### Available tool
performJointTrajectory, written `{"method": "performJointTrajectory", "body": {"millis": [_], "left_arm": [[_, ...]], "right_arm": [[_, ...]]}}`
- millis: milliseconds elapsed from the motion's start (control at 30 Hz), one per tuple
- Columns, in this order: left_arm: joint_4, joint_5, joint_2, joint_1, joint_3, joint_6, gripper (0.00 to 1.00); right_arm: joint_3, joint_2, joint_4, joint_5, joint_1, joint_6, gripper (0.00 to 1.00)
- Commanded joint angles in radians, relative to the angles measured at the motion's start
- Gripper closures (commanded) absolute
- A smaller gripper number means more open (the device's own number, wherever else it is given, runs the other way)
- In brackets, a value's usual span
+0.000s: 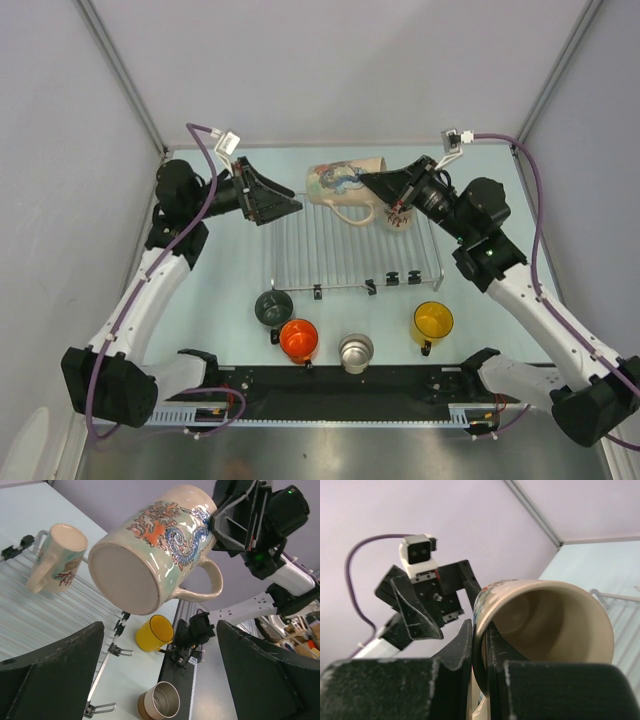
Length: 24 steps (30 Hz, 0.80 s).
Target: Load the cups into the dish rack
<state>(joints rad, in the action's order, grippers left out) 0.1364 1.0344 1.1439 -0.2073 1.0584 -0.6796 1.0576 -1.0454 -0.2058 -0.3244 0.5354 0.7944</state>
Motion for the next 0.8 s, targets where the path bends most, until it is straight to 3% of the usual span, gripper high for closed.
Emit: {"method": "performJointTrajectory", "body": {"millis": [0,300,400,767], "left_arm": [[0.247,0.091,0.040,0.000,-0.037,-0.178,0.00],[0.347,0.127,0.135,0.017,-0.060,-0.216,0.00],[0.457,0.151,0.171,0.017,-0.073,-0.312,0.00],[0.611,0.158,0.136,-0.003,-0.109,-0.436,0.00]], "right_arm": [[0.013,-0.014,-0.366,-0.151,-0.029,0.193,1.00],[-0.033,-0.061,-0.498,-0.211,-0.063,0.307,1.00],[-0.050,-0.065,-0.533,-0.223,-0.063,0.324,1.00],[-0.142,-0.160,-0.762,-0.222,-0.057,0.446,1.00]]}}
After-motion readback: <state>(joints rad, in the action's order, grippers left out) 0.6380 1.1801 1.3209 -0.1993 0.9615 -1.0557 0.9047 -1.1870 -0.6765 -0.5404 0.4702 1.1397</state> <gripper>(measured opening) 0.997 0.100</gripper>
